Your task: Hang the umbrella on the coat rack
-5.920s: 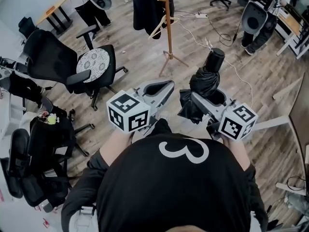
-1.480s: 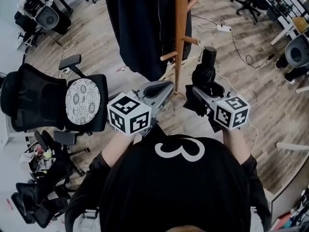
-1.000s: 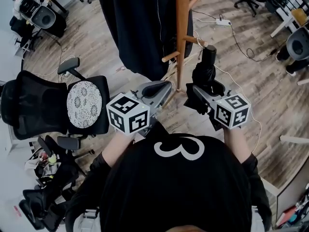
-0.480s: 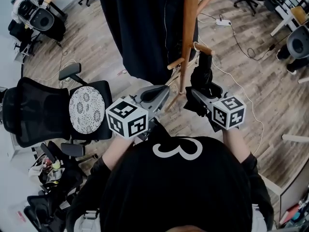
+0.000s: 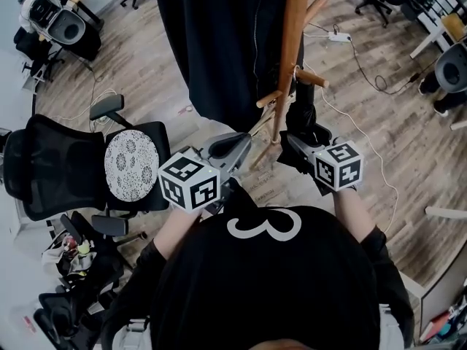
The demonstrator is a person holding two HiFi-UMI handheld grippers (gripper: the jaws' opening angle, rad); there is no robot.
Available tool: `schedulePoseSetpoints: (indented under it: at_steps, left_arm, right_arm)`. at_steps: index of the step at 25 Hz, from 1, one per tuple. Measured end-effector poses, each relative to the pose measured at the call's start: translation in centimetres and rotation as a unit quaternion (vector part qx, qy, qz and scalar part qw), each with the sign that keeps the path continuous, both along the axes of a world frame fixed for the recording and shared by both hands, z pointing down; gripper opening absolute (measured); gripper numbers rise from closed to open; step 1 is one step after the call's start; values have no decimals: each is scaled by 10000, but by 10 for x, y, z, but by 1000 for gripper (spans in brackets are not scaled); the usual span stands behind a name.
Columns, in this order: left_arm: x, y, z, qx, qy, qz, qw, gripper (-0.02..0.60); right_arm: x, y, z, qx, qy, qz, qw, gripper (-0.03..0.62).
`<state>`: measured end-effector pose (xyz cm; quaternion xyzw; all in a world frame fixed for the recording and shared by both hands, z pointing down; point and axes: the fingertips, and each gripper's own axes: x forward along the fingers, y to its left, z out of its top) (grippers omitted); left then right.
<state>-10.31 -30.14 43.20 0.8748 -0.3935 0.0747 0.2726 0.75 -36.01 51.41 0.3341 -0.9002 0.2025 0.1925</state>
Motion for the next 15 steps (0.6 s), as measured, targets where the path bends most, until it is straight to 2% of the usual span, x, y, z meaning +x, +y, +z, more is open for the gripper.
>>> schedulePoseSetpoints:
  at_steps: [15]
  left_arm:
    - [-10,1,9,-111,53,-139,9998,18]
  right_arm:
    - [-18,-19,15,-19,-71,-144,9999,282]
